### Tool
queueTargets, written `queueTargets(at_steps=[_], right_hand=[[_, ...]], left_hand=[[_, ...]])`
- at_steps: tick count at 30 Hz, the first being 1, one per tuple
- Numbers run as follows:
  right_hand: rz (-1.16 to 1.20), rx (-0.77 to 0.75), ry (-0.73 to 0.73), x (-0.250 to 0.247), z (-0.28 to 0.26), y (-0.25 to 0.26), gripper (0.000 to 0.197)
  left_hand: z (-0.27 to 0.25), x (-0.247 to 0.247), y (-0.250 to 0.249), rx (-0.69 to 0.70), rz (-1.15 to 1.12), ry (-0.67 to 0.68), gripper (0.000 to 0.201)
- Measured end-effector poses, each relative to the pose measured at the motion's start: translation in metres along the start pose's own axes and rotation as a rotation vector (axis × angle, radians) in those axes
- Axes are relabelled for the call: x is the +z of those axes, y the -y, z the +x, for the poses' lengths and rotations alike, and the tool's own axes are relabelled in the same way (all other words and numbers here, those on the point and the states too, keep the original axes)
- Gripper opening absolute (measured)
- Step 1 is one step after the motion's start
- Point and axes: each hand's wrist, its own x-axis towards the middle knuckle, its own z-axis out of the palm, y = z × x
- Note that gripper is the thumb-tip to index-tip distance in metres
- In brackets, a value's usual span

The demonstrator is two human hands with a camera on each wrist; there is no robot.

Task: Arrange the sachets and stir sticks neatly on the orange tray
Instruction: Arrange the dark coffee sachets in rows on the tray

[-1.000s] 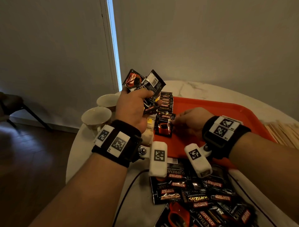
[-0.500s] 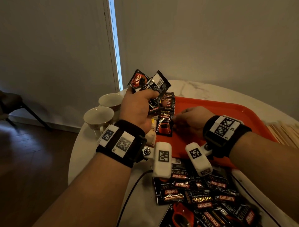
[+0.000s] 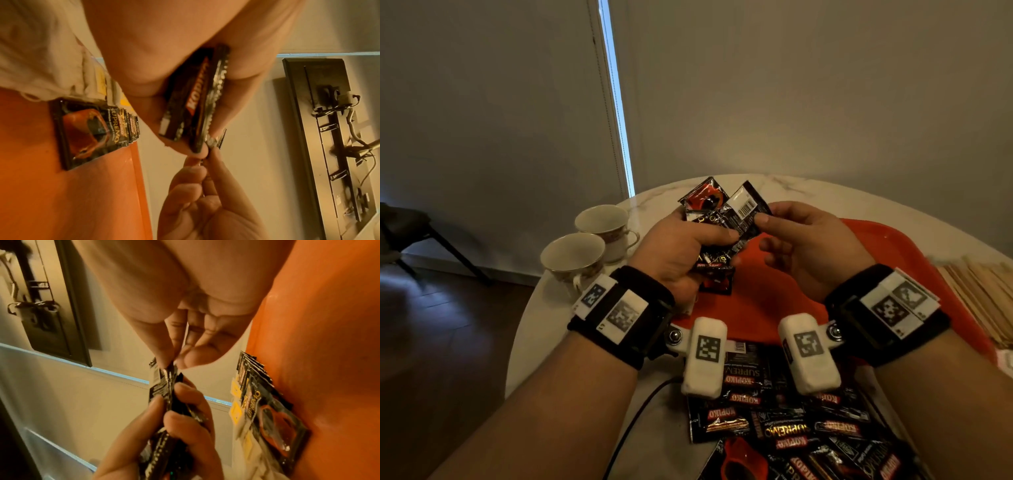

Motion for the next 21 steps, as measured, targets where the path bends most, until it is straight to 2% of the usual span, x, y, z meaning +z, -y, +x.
queueTargets(at_steps=[4,7,8,10,12,16,19,21], right_hand=[[0.247,-0.038,-0.114,-0.004,0.004,0.012,0.016],[0.307,-0.181,-0.158,-0.008,0.002,0.022,0.021],[0.204,-0.260,-0.167,-0.008,0.000,0.023,0.021],[-0.233,-0.401,-0.190,-0.006,-0.003,0.023,0.016],[-0.572,-0.418,-0.141,-0.001,-0.005,0.020,0.011],[-0.717,-0.361,-0.054,0.003,-0.003,0.017,0.012],[-0.754,-0.413,0.000,0.003,-0.001,0.015,0.015],[-0.749,-0.435,0.054,0.006,-0.004,0.015,0.021]], left_hand=[[0.000,-0.001,-0.004,-0.029,-0.075,0.039,0.076],[0.002,-0.003,-0.006,-0.046,-0.116,0.002,0.067],[0.003,-0.003,-0.005,-0.047,-0.114,-0.013,0.061],[0.003,-0.002,-0.004,-0.033,-0.132,-0.048,0.055],[0.003,-0.001,-0.004,-0.005,-0.154,-0.065,0.053],[-0.001,0.000,-0.009,0.016,-0.183,-0.022,0.042],[-0.002,0.001,-0.008,0.056,-0.147,-0.015,0.055],[0.000,0.000,-0.006,0.095,-0.124,-0.030,0.057]])
